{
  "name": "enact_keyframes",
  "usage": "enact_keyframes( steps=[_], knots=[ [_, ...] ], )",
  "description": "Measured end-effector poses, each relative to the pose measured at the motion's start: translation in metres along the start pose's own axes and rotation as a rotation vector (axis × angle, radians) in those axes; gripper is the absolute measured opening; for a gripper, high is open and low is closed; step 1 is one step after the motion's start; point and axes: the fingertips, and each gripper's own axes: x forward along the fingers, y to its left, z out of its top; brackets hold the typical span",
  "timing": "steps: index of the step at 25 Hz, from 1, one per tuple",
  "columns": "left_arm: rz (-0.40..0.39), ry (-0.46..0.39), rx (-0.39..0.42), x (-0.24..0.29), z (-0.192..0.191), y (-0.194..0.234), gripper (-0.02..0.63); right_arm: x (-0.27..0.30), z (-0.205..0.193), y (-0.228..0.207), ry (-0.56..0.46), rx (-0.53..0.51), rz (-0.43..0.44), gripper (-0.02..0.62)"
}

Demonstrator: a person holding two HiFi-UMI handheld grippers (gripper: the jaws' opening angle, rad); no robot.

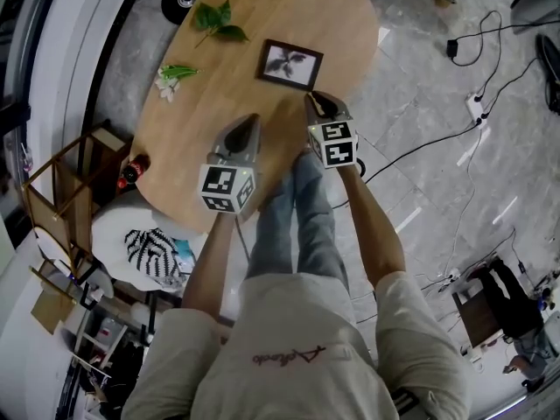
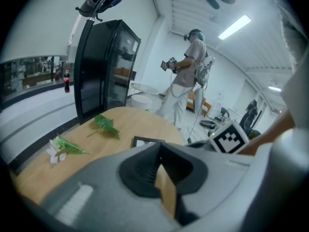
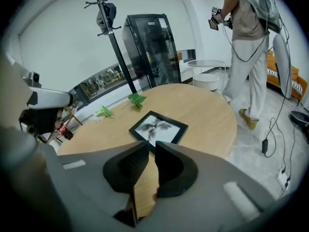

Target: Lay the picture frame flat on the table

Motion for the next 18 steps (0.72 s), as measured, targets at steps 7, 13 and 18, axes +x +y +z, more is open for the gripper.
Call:
enact_keyframes(
  steps=[7,13,18],
  knots=[
    [-0.008,-0.041,0.038,-0.012,0.039,-0.021,0.000,-0.050,0.042,0.000,-0.087,-0.009,-0.051,0.005],
    [-0.016,-0.072,0.062,-0.031,0.067,-0.039,0.000,-0.098,0.079,0.010,-0.175,-0.018,-0.073,0.003],
    [-0.024,-0.102,0.084,-0.052,0.095,-0.057,0.000,-0.148,0.113,0.026,-0.250,-0.037,-0.087,0.003]
  ],
)
